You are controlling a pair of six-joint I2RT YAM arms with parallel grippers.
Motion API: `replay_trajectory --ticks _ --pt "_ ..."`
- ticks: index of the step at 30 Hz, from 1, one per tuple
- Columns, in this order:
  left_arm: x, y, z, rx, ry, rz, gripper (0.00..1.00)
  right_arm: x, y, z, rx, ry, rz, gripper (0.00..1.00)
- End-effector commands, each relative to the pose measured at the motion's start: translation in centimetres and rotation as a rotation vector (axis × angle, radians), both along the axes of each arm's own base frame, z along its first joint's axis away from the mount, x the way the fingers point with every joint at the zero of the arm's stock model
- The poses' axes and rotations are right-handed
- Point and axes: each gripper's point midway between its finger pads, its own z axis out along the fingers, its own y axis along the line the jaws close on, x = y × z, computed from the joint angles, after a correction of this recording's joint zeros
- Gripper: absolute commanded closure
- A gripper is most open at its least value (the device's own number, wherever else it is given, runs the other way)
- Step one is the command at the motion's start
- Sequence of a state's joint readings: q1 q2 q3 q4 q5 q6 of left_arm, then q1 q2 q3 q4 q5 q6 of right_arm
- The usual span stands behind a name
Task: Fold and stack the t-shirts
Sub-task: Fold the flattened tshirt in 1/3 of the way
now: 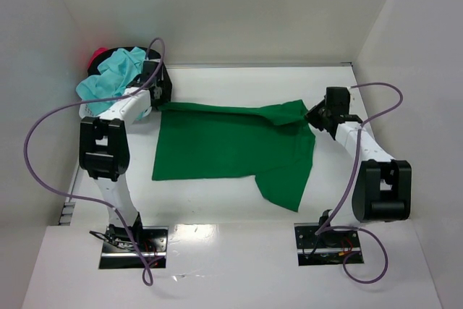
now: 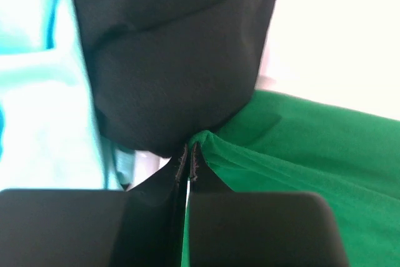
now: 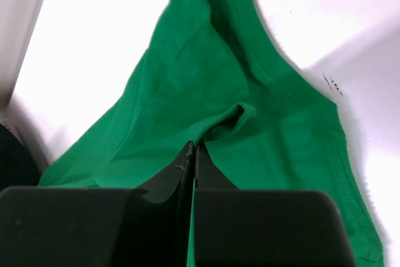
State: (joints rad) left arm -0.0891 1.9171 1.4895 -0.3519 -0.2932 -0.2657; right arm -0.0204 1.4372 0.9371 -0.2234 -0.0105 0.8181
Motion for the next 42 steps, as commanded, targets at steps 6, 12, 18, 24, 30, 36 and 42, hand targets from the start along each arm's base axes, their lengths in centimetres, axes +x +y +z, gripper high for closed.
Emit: replay_trajectory --ticks 6,12,18,24,30,36,42 --pt "3.0 2.1 1.8 0.120 -0.039 0.033 1.00 3.6 -0.9 1.7 -0.028 -0.047 0.011 1.00" --pt "5.8 1.5 2.4 0.100 -0.078 0.020 1.00 8.1 -2.1 4.1 -0.058 -0.106 0.013 1.00" --pt "8.2 1.9 3.6 0.133 -0.133 0.034 1.00 12.5 -2.2 6.0 -0.073 -0.152 0.032 1.00" --pt "8.9 2.9 2.6 0.154 -0.119 0.052 1.00 15.1 -3.5 5.4 -0.076 -0.150 0.022 1.00" --pt "9.5 3.4 2.3 0.160 -0.123 0.056 1.00 15.7 -4.2 4.8 -0.100 -0.143 0.031 1.00" --pt "10.7 3.2 2.9 0.150 -0.155 0.051 1.00 18.3 -4.8 6.2 -0.116 -0.185 0.041 1.00" --pt "10.6 2.9 3.0 0.132 -0.158 0.045 1.00 20.0 -4.9 6.8 -0.128 -0.204 0.059 1.00"
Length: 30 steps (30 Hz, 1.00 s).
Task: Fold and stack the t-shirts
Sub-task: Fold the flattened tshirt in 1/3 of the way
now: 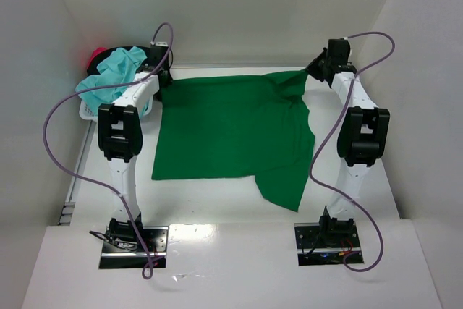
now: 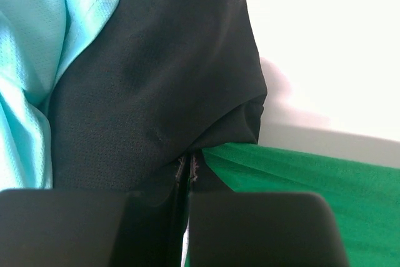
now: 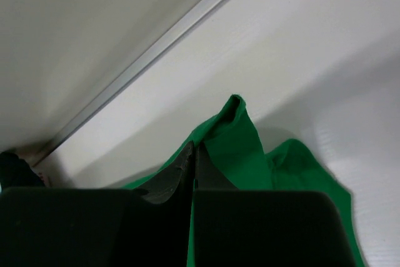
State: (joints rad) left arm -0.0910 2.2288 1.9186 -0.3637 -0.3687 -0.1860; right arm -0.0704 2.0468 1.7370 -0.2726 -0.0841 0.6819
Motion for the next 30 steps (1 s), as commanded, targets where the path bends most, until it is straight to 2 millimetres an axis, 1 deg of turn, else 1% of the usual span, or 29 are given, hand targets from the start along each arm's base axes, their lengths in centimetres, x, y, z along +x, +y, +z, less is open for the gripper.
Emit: replay_trajectory --ticks 1,3,4,5,6,7,8,9,10,11,12,13,14,15,16,17,18,19,20,21,22,23,25,26,27,28,29,30 --pt "1.2 2.2 2.2 0.022 -0.073 0.053 1.00 1.7 -2.5 2.8 -0.053 -0.073 -0.035 1.00" --pt "1.1 1.4 3.0 -0.017 -0.088 0.026 1.00 1.7 -2.5 3.1 -0.061 -0.074 -0.030 1.00" --pt "1.1 1.2 2.5 -0.026 -0.082 0.016 1.00 1.6 -3.3 3.1 -0.062 -0.074 -0.042 1.00" --pt "1.1 1.0 3.2 -0.043 -0.097 0.015 1.00 1.5 -3.3 3.9 -0.063 -0.088 -0.042 1.00" --pt "0.8 0.8 2.9 -0.050 -0.093 0.005 1.00 1.3 -4.1 3.2 -0.063 -0.074 -0.057 1.00" --pt "0.8 0.1 2.9 -0.051 -0.093 -0.005 1.00 1.1 -4.5 3.8 -0.058 -0.083 -0.056 1.00" --pt "0.8 -0.7 2.9 -0.058 -0.095 -0.014 1.00 0.9 -5.5 3.4 -0.053 -0.074 -0.068 1.00" --pt "0.6 -1.4 2.4 -0.064 -0.084 -0.029 1.00 0.7 -5.8 4.0 -0.057 -0.086 -0.062 1.00" --pt "0.6 -1.4 2.4 -0.064 -0.083 -0.030 1.00 0.6 -5.8 3.5 -0.056 -0.075 -0.061 1.00" --pt "0.6 -2.6 2.4 -0.074 -0.082 -0.056 1.00 0.5 -6.5 3.5 -0.065 -0.074 -0.068 1.00" --pt "0.6 -3.3 2.4 -0.089 -0.083 -0.066 1.00 0.5 -6.6 3.5 -0.076 -0.074 -0.062 1.00" --pt "0.5 -4.2 2.4 -0.090 -0.082 -0.081 1.00 0.4 -7.2 3.5 -0.076 -0.074 -0.072 1.00" --pt "0.7 -4.3 2.8 -0.100 -0.094 -0.074 1.00 0.6 -7.1 4.1 -0.074 -0.088 -0.065 1.00" --pt "0.7 -5.4 2.7 -0.114 -0.094 -0.090 1.00 0.4 -7.8 4.2 -0.084 -0.083 -0.071 1.00" --pt "0.8 -6.3 2.7 -0.115 -0.095 -0.104 1.00 0.7 -7.7 4.0 -0.079 -0.083 -0.063 1.00" --pt "0.8 -6.3 2.7 -0.122 -0.097 -0.098 1.00 1.0 -7.8 4.0 -0.088 -0.079 -0.057 1.00" --pt "0.9 -6.8 2.4 -0.113 -0.095 -0.099 1.00 1.2 -8.4 4.0 -0.089 -0.082 -0.067 1.00" --pt "1.1 -7.5 3.0 -0.122 -0.111 -0.103 1.00 1.3 -8.3 3.3 -0.090 -0.068 -0.052 1.00" --pt "1.5 -7.1 3.1 -0.107 -0.125 -0.083 1.00 1.7 -8.4 3.9 -0.091 -0.077 -0.052 1.00" --pt "1.9 -7.1 3.1 -0.108 -0.135 -0.083 1.00 2.0 -8.3 3.9 -0.088 -0.083 -0.044 1.00" --pt "2.4 -6.9 4.5 -0.099 -0.167 -0.067 1.00 2.1 -8.2 3.8 -0.082 -0.076 -0.036 1.00" --pt "3.0 -6.5 4.1 -0.082 -0.176 -0.045 1.00 2.4 -8.2 3.8 -0.082 -0.079 -0.036 1.00" --pt "3.8 -6.2 5.0 -0.064 -0.204 -0.035 1.00 2.6 -7.8 3.6 -0.068 -0.081 -0.013 1.00" --pt "4.5 -6.3 4.5 -0.055 -0.201 -0.042 1.00 2.8 -7.7 3.2 -0.063 -0.083 -0.005 1.00" --pt "5.5 -5.8 6.5 -0.052 -0.244 -0.039 1.00 2.8 -7.4 3.3 -0.048 -0.084 0.002 1.00" --pt "6.1 -5.9 6.9 -0.054 -0.256 -0.039 1.00 2.7 -7.4 2.9 -0.046 -0.075 0.003 1.00" --pt "6.7 -5.4 5.8 -0.051 -0.243 -0.030 1.00 2.7 -7.4 2.6 -0.046 -0.074 0.003 1.00" --pt "6.9 -5.4 5.9 -0.043 -0.235 -0.035 1.00 2.7 -7.4 2.6 -0.046 -0.074 0.003 1.00"
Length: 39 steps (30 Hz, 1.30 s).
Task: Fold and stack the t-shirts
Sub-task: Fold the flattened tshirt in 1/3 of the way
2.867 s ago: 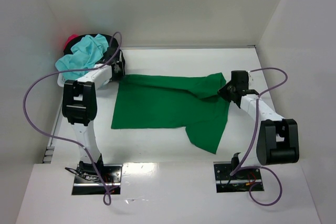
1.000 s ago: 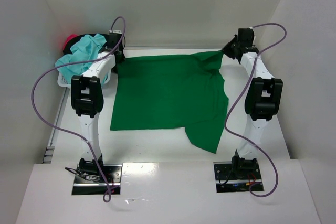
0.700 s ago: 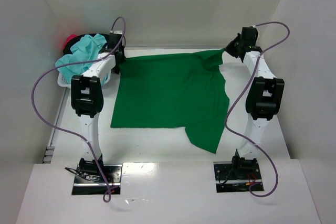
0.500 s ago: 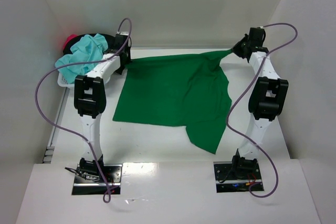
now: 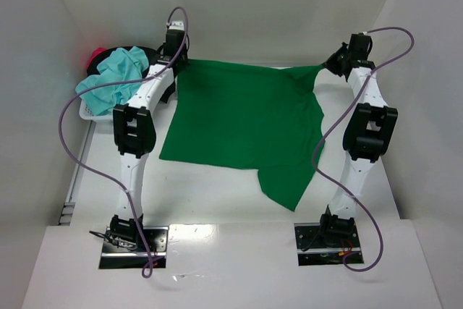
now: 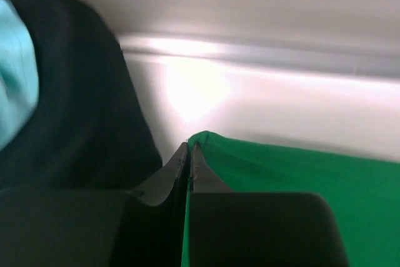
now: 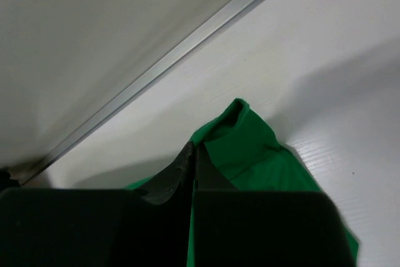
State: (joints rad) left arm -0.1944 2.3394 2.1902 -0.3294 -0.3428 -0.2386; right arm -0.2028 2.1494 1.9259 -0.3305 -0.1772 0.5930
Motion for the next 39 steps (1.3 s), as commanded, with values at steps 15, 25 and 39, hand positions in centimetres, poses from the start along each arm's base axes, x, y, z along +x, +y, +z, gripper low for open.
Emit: replay_trajectory --ticks 15,25,39 --pt "3.6 2.8 -1.4 0.037 0.007 0.050 1.00 -2.6 2.3 1.1 0.016 -0.035 0.032 1.00" --pt "-0.5 3.0 -0.4 0.031 0.041 -0.013 1.00 -8.4 5.5 -1.1 0.071 0.019 0.032 1.00" --pt "-4.0 3.4 -6.3 0.019 0.184 -0.029 1.00 -12.4 6.4 -7.2 0.101 0.150 0.019 1.00"
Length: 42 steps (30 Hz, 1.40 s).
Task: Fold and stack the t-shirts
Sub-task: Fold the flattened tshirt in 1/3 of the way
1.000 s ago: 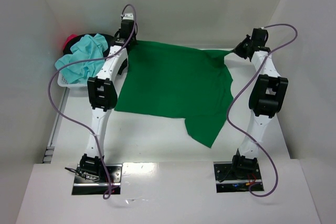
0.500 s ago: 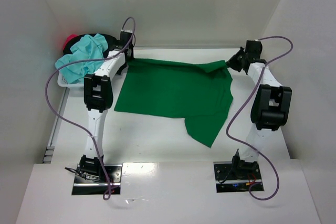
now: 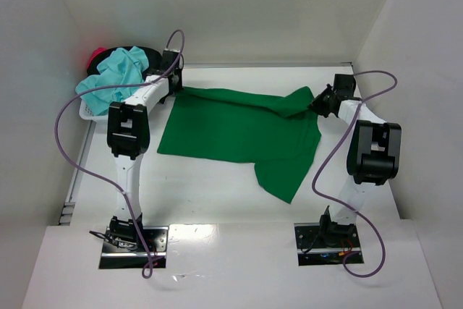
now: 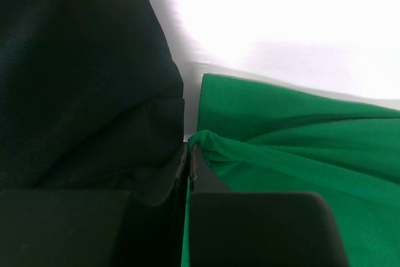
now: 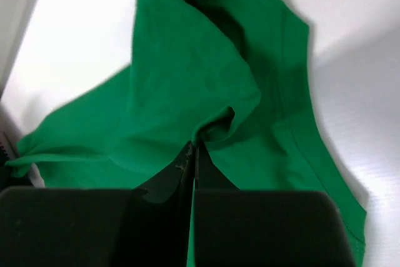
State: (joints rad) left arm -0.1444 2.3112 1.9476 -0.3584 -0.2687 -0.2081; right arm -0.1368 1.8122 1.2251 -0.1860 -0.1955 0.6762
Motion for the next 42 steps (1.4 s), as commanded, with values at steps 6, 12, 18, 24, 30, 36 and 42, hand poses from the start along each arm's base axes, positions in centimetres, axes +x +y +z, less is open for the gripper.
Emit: replay_trajectory --ticks 6,12,18,24,30,36,42 --pt "0.6 0.5 0.6 -0.009 -0.023 0.009 1.00 -0.6 0.1 0.1 -0.009 -0.028 -0.013 1.00" --pt "0.0 0.6 -0.8 -0.010 0.021 0.017 0.83 -1.1 0.0 -0.9 -0.018 0.001 -0.013 0.97" --pt "0.4 0.4 1.2 -0.022 -0.012 0.010 0.43 -1.4 -0.6 -0.3 -0.045 0.006 -0.040 0.53" --pt "1.8 -1.1 5.9 -0.084 -0.103 -0.046 0.23 -0.4 -1.8 4.1 -0.116 -0.089 -0.061 0.36" --pt "3.4 -2.6 6.9 -0.151 -0.129 -0.079 0.11 3.0 -2.6 5.8 -0.157 -0.135 -0.047 0.32" --pt "4.6 -3.8 4.7 -0.195 -0.095 -0.115 0.10 6.0 -3.0 5.0 -0.166 -0.137 -0.042 0.31" --pt "4.6 -5.0 2.5 -0.237 -0.056 -0.161 0.12 6.7 -2.5 0.4 -0.145 -0.054 0.006 0.35"
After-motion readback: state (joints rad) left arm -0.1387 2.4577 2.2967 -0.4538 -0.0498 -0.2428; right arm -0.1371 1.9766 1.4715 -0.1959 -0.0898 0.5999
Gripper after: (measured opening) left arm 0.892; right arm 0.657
